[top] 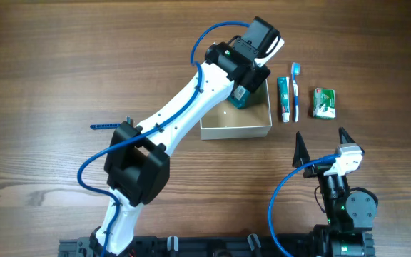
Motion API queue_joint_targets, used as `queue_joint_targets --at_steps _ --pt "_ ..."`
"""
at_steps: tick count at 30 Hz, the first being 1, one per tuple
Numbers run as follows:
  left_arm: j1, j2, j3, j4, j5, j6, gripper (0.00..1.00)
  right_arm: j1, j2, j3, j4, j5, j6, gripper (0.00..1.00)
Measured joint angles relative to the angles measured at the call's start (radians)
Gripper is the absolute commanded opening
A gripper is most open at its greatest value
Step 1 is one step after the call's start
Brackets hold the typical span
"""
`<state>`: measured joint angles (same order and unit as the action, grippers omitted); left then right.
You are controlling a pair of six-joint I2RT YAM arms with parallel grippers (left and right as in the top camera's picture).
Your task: Pack container
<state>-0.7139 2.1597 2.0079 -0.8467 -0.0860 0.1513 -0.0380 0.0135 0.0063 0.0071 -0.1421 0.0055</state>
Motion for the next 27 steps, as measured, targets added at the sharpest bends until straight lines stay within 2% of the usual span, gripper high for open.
queue_joint_targets --at_steps 22,27 --pt "0.066 -0.045 0.000 -0.045 0.000 -0.003 0.32 0.000 0.000 0.000 0.000 0.000 0.000 1.00" --pt "0.066 -0.045 0.000 -0.051 -0.002 -0.005 0.37 0.000 0.000 0.000 0.000 0.000 0.000 1.00"
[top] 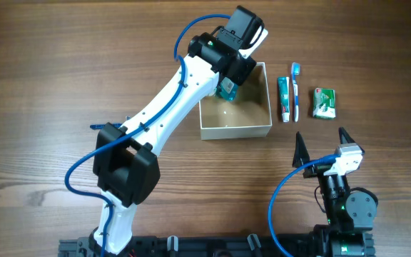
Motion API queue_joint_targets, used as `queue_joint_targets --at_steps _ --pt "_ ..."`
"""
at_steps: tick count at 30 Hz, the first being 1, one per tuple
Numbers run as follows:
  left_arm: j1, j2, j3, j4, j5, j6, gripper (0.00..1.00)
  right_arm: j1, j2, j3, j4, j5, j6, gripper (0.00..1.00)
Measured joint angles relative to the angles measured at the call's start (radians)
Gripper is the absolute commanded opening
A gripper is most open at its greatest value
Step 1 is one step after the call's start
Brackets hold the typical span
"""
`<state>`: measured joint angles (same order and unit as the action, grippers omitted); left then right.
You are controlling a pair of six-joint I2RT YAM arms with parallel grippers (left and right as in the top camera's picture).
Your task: Pack container
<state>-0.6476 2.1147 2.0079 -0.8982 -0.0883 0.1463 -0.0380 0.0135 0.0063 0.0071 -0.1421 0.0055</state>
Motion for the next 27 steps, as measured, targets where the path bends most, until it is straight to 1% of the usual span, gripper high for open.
queue_joint_targets --at_steps 17,21,23,27 --pt "0.000 -0.017 0.000 0.008 -0.009 -0.017 0.36 0.000 0.000 0.000 0.000 0.000 0.000 1.00" --pt "0.000 -0.017 0.000 0.008 -0.009 -0.017 0.38 0.000 0.000 0.000 0.000 0.000 0.000 1.00" --pt "0.000 -0.017 0.000 0.011 -0.009 -0.017 0.40 0.000 0.000 0.000 0.000 0.000 0.000 1.00" --pt "0.000 -0.017 0.000 0.067 -0.012 -0.018 0.43 0.000 0.000 0.000 0.000 0.000 0.000 1.00"
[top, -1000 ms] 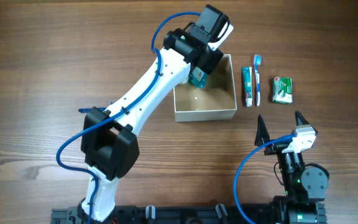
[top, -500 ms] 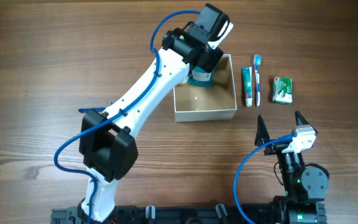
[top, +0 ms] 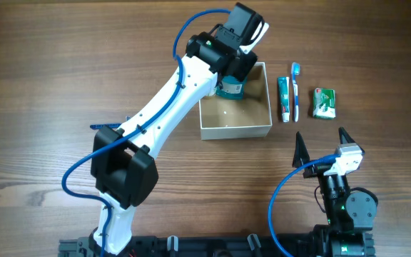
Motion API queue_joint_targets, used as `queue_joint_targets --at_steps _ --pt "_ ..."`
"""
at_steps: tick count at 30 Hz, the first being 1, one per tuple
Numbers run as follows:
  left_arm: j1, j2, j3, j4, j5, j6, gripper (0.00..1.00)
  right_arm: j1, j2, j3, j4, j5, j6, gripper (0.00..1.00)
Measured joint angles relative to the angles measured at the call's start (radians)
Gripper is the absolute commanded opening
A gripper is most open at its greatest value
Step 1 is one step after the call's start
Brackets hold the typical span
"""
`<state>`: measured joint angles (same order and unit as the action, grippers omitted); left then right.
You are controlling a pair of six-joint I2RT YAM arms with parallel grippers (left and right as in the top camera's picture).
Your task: Pack container
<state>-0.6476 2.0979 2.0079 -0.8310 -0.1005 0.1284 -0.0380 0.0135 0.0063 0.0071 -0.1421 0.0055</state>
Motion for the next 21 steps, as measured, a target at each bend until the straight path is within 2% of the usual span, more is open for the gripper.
queue_joint_targets --at_steps 6,12,17,21 --pt "0.000 -0.014 0.000 0.100 0.000 0.000 0.44 0.000 0.000 0.000 0.000 0.000 0.000 1.00" --pt "0.005 -0.105 0.000 0.177 -0.003 -0.002 0.47 0.000 0.000 0.000 0.000 0.000 0.000 1.00" --pt "0.026 -0.231 0.000 0.169 -0.053 -0.003 0.49 0.000 0.000 0.000 0.000 0.000 0.000 1.00" --pt "0.059 -0.343 0.000 0.095 -0.117 -0.003 0.49 0.000 0.000 0.000 0.000 0.000 0.000 1.00"
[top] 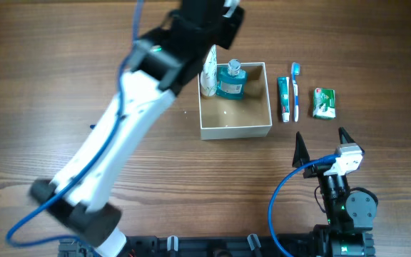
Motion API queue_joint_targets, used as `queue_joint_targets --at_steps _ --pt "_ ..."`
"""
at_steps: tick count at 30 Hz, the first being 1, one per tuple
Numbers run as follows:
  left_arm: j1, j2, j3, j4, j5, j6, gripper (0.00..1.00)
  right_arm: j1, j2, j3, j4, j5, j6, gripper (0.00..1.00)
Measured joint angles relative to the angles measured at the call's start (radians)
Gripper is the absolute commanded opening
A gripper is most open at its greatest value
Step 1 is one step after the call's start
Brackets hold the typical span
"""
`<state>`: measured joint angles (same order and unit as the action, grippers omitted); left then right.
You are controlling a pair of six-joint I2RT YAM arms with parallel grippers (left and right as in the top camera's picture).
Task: Pack container
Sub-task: 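Release the bottle and swing the left gripper over to the blue razor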
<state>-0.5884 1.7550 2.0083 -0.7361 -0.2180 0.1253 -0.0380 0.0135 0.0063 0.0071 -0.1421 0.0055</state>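
Observation:
A white open box [235, 130] sits at the table's middle back. Inside it, at the far left corner, stands a teal bottle [230, 79], free of any grip. My left arm is raised high over the box's far left corner and looks large and blurred. Its gripper [209, 66] hangs beside the bottle, apart from it, and appears open. The right gripper [321, 137] rests open near the front right, holding nothing.
Right of the box lie a toothpaste tube [284, 98], a blue-and-white toothbrush [296, 89] and a green packet [324, 102], side by side on the wooden table [63, 64]. The left arm's white links cross the table's left half.
The left gripper has let go of the teal bottle, which now stands in the box's far left corner. The left arm has risen towards the camera. The right arm has not moved.
The left gripper held the teal bottle over the box's far right corner. Then it held it over the far left part, then low in the far left corner. Now the bottle stands there alone and the arm is raised.

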Motion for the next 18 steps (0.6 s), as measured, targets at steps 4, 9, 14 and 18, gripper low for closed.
queue_joint_targets --at_steps 4,9,14,18 --pt "0.039 -0.101 0.005 -0.150 -0.056 -0.023 0.51 0.000 0.000 0.000 0.000 0.000 0.000 1.00" --pt "0.097 -0.208 0.007 -0.415 -0.092 -0.114 0.49 0.000 0.000 0.000 0.000 0.000 0.000 1.00" --pt "0.131 -0.262 0.010 -0.631 -0.099 -0.243 0.88 0.000 0.000 0.000 0.000 0.000 0.000 1.00" --pt "0.150 -0.269 0.011 -0.735 -0.083 -0.381 1.00 0.000 0.000 0.000 0.000 0.000 0.000 1.00"
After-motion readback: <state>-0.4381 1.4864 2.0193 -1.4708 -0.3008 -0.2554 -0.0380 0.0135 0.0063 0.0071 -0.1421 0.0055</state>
